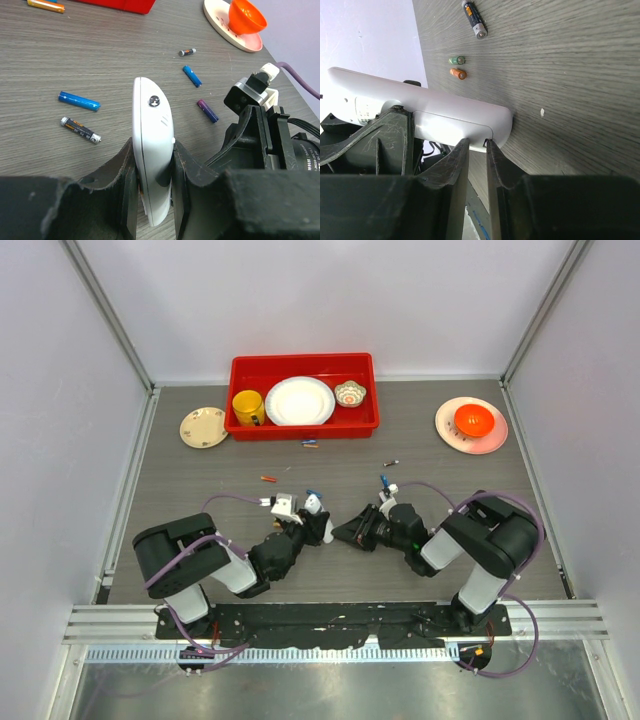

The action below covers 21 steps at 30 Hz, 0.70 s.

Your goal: Load the batteries into the remote control

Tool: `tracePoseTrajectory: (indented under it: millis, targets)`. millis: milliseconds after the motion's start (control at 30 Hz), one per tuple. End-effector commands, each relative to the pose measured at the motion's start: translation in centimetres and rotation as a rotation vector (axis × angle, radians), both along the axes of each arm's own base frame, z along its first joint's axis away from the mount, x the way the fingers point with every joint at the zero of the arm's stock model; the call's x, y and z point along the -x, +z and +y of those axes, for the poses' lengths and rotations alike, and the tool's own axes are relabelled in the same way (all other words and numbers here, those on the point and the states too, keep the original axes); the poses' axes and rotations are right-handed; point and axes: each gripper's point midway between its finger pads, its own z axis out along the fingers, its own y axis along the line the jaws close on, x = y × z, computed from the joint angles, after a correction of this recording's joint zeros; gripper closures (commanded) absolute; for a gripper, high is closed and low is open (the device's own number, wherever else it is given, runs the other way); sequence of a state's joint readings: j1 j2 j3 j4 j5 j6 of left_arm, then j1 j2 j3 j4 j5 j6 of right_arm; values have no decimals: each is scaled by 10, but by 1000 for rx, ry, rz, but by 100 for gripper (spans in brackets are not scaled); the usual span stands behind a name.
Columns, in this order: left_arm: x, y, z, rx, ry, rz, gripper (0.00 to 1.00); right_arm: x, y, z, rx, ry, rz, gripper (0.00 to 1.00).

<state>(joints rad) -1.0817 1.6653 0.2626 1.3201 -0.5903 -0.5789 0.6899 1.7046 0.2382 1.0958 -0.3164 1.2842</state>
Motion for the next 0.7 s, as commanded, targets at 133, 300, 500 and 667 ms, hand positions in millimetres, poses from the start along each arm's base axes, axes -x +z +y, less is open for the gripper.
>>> tracePoseTrajectory:
  millis: [133,300,500,667]
  targets:
    - [4,42,-7,139,-14,-110,100,-12,43,12,-58,17,-141,76]
    - [3,42,-5,135,0,-115,100,-12,44,11,-54,19,-144,75]
    - [2,42,-4,135,12,-113,100,-10,44,9,-44,21,-151,75]
    - [1,42,-2,140,23,-110,100,-8,42,7,-40,21,-146,75]
